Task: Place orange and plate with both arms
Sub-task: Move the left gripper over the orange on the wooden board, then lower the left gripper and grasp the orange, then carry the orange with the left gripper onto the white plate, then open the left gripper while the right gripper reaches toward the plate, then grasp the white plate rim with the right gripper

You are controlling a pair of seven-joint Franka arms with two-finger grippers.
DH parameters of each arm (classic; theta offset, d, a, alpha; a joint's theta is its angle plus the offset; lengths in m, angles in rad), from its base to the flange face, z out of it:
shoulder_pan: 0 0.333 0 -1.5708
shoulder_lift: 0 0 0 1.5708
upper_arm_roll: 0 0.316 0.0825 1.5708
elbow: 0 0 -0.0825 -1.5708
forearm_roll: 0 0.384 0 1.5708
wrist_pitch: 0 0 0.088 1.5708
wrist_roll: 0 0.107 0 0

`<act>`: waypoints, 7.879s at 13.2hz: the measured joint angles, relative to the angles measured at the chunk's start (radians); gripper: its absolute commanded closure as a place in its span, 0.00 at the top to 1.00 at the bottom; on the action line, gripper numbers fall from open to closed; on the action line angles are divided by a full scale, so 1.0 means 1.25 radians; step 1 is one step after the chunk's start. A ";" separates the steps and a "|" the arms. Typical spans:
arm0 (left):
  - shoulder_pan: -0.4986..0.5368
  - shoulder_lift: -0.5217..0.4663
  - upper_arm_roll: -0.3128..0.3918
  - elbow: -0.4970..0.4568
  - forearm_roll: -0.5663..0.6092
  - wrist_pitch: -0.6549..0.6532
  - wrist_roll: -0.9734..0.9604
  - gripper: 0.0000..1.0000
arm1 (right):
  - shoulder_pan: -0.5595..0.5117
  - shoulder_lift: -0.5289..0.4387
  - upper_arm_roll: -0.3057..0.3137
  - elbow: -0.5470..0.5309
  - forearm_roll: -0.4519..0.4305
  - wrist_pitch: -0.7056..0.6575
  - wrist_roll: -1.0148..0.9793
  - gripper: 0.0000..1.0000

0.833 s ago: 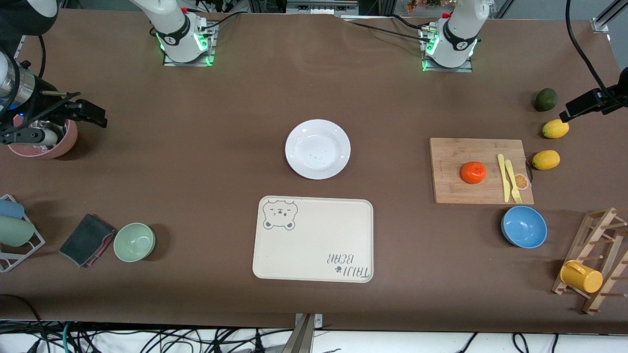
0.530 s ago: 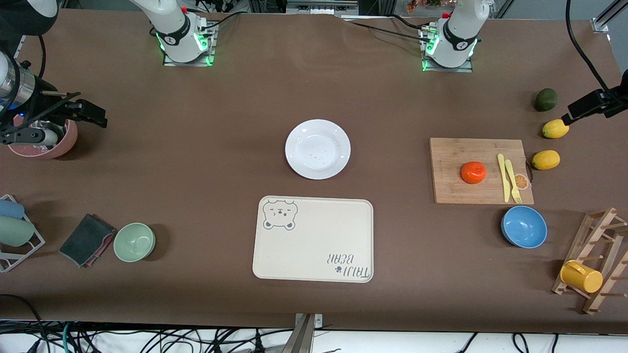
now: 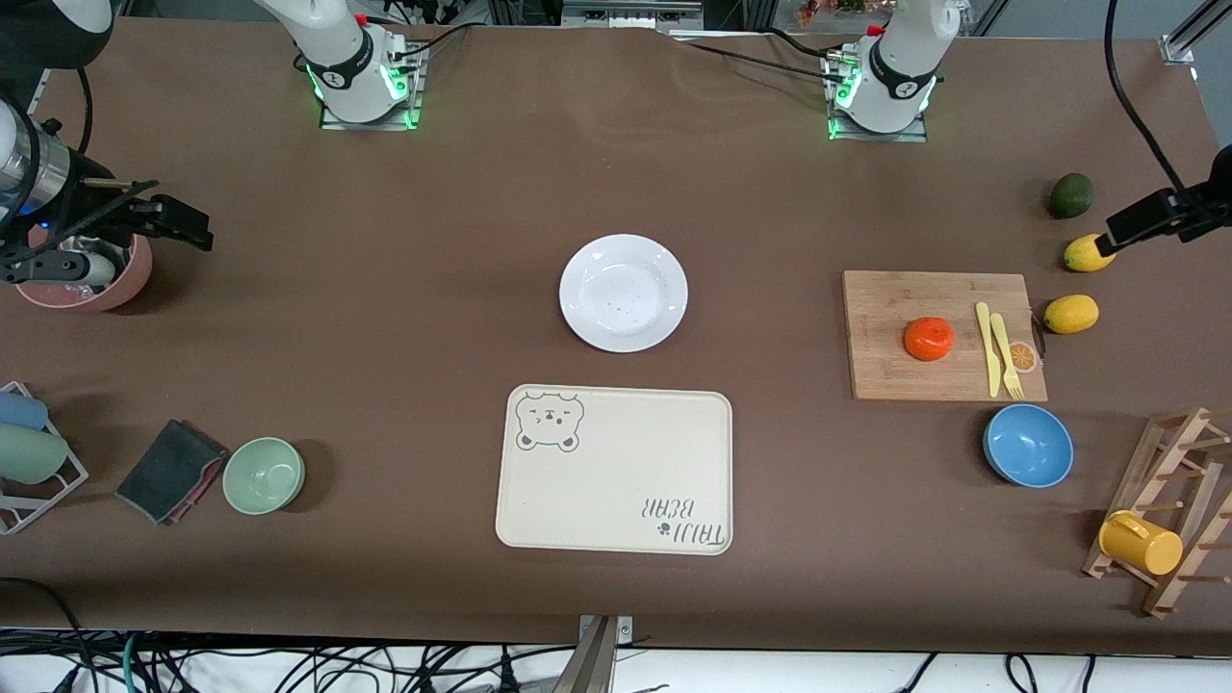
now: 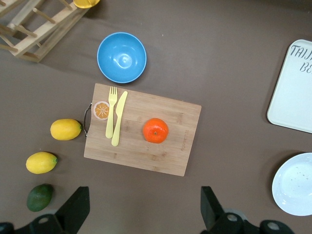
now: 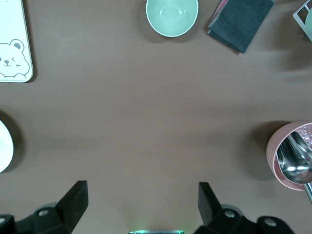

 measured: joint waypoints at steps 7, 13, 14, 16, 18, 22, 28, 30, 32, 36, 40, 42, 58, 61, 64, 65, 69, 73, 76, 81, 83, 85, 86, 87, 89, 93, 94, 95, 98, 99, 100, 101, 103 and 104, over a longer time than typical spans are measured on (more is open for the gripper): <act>0.001 0.016 -0.026 0.000 0.003 0.000 0.000 1.00 | 0.000 0.000 0.000 0.000 0.000 0.000 0.000 1.00; -0.016 0.016 -0.032 -0.158 0.003 0.143 0.000 1.00 | 0.000 0.000 0.000 0.000 0.000 0.000 0.000 1.00; -0.022 0.012 -0.032 -0.174 0.003 0.149 0.000 1.00 | 0.000 0.000 0.000 0.000 0.000 0.000 0.000 1.00; -0.029 0.003 -0.032 -0.191 0.003 0.155 0.000 1.00 | 0.000 0.000 0.000 0.000 0.000 0.000 0.000 1.00; -0.029 -0.003 -0.030 -0.219 0.003 0.183 0.000 1.00 | 0.000 0.000 0.000 0.000 0.000 0.000 0.000 1.00; -0.024 0.016 -0.022 -0.312 0.003 0.279 0.000 1.00 | 0.000 0.000 0.000 0.000 0.000 0.000 0.000 1.00; -0.022 0.145 0.006 -0.375 0.003 0.398 0.003 1.00 | 0.000 0.000 0.000 0.000 0.000 0.000 0.000 1.00; -0.025 0.173 0.005 -0.408 0.003 0.473 0.003 1.00 | 0.000 0.000 0.000 0.000 0.000 0.000 0.000 1.00; -0.032 0.190 0.003 -0.443 0.003 0.543 0.004 1.00 | 0.000 0.000 0.000 0.000 0.000 0.000 0.000 1.00; -0.038 0.212 0.003 -0.476 0.003 0.601 0.004 1.00 | 0.000 0.000 0.000 0.000 0.000 0.000 0.000 1.00; -0.038 0.222 0.003 -0.531 0.003 0.669 0.004 0.80 | 0.000 0.000 0.000 0.000 0.000 0.000 0.000 1.00; -0.038 0.228 0.003 -0.540 0.003 0.679 0.004 0.14 | 0.000 0.000 0.000 0.000 0.000 0.000 0.000 1.00; -0.531 0.279 -0.094 -0.310 -0.176 0.642 -0.261 0.00 | 0.000 0.000 0.000 0.000 0.001 0.000 0.000 1.00; -0.586 0.366 -0.093 -0.238 -0.176 0.652 -0.324 0.04 | 0.000 0.000 0.000 0.000 0.001 0.000 0.000 1.00; -0.616 0.433 -0.092 -0.223 -0.176 0.713 -0.371 0.33 | 0.000 0.000 0.000 0.000 0.001 0.000 0.000 1.00; -0.627 0.452 -0.092 -0.222 -0.176 0.732 -0.381 0.53 | 0.000 0.000 0.000 0.000 0.001 0.000 0.000 1.00; -0.638 0.456 -0.083 -0.209 -0.176 0.738 -0.396 1.00 | 0.000 0.000 0.000 0.000 0.001 0.000 0.000 1.00; -0.566 0.367 -0.063 -0.190 -0.176 0.645 -0.406 1.00 | 0.000 0.001 0.000 0.000 0.001 0.000 0.000 1.00; -0.397 0.206 -0.058 -0.192 -0.176 0.504 -0.381 1.00 | 0.000 0.001 0.000 0.000 0.001 0.000 0.000 1.00; -0.193 0.000 -0.021 -0.203 -0.055 0.226 -0.197 1.00 | 0.010 0.019 0.002 -0.001 0.004 0.000 -0.002 1.00; -0.179 -0.077 0.053 -0.203 -0.041 0.141 -0.139 1.00 | 0.029 0.044 0.004 -0.002 0.045 0.000 -0.002 1.00; -0.173 -0.143 0.108 -0.199 -0.002 0.102 -0.087 1.00 | 0.038 0.083 0.005 -0.005 0.106 -0.002 -0.001 1.00; -0.171 -0.164 0.118 -0.196 0.010 0.088 -0.077 1.00 | 0.039 0.107 0.005 -0.006 0.135 -0.004 -0.001 1.00; -0.171 -0.175 0.118 -0.195 0.017 0.076 -0.075 1.00 | 0.039 0.130 0.005 -0.009 0.164 -0.004 -0.001 1.00; -0.173 -0.174 0.114 -0.188 0.018 0.070 -0.075 1.00 | 0.040 0.160 0.004 -0.022 0.245 -0.004 -0.001 1.00; -0.173 -0.162 0.112 -0.188 0.018 0.047 -0.075 1.00 | 0.040 0.166 0.003 -0.123 0.383 0.058 -0.021 1.00; -0.173 -0.161 0.112 -0.188 0.018 0.042 -0.075 1.00 | 0.040 0.166 0.003 -0.158 0.421 0.091 -0.027 1.00; -0.173 -0.160 0.112 -0.188 0.018 0.039 -0.075 1.00 | 0.040 0.165 0.006 -0.192 0.454 0.124 -0.034 1.00; -0.173 -0.147 0.114 -0.171 0.019 0.039 -0.075 1.00 | 0.041 0.163 0.042 -0.284 0.539 0.220 -0.085 1.00; -0.172 -0.142 0.116 -0.159 0.019 0.039 -0.075 1.00 | 0.042 0.162 0.060 -0.316 0.568 0.256 -0.113 1.00; -0.168 -0.139 0.118 -0.147 0.019 0.038 -0.075 1.00 | 0.043 0.161 0.075 -0.348 0.599 0.288 -0.141 1.00; -0.166 -0.136 0.121 -0.139 0.019 0.038 -0.071 1.00 | 0.044 0.158 0.088 -0.380 0.632 0.317 -0.169 1.00; -0.173 -0.115 0.115 -0.135 0.019 0.037 -0.068 1.00 | 0.043 0.150 0.123 -0.446 0.714 0.396 -0.228 1.00; -0.181 -0.092 0.107 -0.133 0.019 0.038 -0.069 1.00 | 0.043 0.146 0.151 -0.481 0.764 0.451 -0.260 1.00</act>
